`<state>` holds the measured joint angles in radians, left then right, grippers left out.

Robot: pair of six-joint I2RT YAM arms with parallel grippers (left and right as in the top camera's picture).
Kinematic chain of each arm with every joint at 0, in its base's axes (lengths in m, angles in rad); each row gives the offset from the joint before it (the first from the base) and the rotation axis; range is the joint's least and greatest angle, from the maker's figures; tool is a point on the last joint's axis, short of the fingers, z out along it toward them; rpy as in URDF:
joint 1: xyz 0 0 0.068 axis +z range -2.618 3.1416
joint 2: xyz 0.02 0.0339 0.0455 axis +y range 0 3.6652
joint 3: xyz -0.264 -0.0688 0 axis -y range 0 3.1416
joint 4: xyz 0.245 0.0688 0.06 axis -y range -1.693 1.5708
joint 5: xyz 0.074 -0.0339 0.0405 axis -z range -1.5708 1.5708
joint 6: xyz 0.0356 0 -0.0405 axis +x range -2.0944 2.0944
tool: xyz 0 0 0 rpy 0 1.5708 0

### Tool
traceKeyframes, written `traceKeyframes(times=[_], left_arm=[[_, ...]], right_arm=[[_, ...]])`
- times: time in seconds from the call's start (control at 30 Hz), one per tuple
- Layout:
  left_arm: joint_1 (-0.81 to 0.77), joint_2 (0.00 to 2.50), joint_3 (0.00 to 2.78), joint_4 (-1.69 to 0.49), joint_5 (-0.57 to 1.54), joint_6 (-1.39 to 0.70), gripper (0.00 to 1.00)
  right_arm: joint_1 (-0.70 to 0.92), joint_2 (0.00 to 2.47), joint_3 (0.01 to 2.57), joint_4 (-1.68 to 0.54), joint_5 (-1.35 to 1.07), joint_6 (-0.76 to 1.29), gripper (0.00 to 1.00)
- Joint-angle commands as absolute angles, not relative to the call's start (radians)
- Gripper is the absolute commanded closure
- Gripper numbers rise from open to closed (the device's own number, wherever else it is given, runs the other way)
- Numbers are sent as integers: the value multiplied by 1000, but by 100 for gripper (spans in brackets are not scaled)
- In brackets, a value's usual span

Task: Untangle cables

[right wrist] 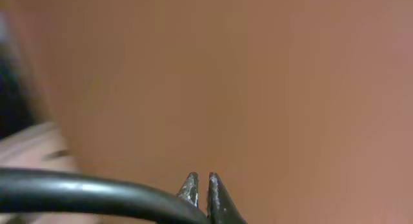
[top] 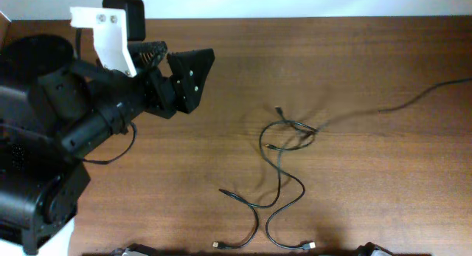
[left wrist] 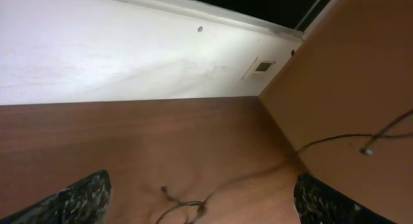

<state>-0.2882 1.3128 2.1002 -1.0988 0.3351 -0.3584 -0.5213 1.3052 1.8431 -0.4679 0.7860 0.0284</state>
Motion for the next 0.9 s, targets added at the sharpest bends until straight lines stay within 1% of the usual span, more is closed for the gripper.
traceKeyframes(times=[0.0, 0.13, 0.2, 0.23, 0.3, 0.4, 0.57, 0.67, 0.7, 0.73, 0.77, 0.8, 0.83, 0.87], left_arm=[[-287, 1317, 2103, -1098, 306, -342, 9], [-287, 1317, 2103, -1100, 307, -342, 7], [-287, 1317, 2103, -1108, 307, -342, 7], [-287, 1317, 2103, -1117, 307, -334, 7], [-287, 1317, 2103, -1137, 307, -313, 8], [-287, 1316, 2103, -1147, 311, -313, 8], [-287, 1316, 2103, -1212, 318, -313, 8], [-287, 1316, 2103, -1213, 318, -313, 8], [-287, 1316, 2103, -1214, 318, -312, 7], [-287, 1316, 2103, -1214, 318, -312, 7], [-287, 1316, 2103, -1218, 318, -311, 6], [-287, 1316, 2103, -1223, 318, -301, 6], [-287, 1316, 2103, -1234, 317, -282, 6], [-287, 1316, 2103, -1240, 316, -282, 5]], right_arm=[[-608, 1323, 1848, -468, 1060, 43, 96], [-630, 1364, 1846, -513, 1065, 43, 96], [-630, 1412, 1846, -512, 1027, 43, 96], [-630, 1433, 1846, -512, 988, 43, 96], [-641, 1524, 1846, -490, 790, 43, 96], [-674, 1683, 1846, -501, 594, 43, 96], [-731, 1935, 1846, -599, 598, 43, 96], [-767, 1973, 1846, -662, 550, 43, 96], [-797, 1981, 1846, -714, 501, 74, 96], [-822, 1983, 1846, -761, 460, 150, 96], [-867, 1987, 1846, -832, 334, 268, 96], [-902, 1990, 1846, -865, 211, 341, 96], [-943, 1995, 1846, -897, 69, 394, 96], [-973, 1996, 1846, -933, 16, 432, 96]])
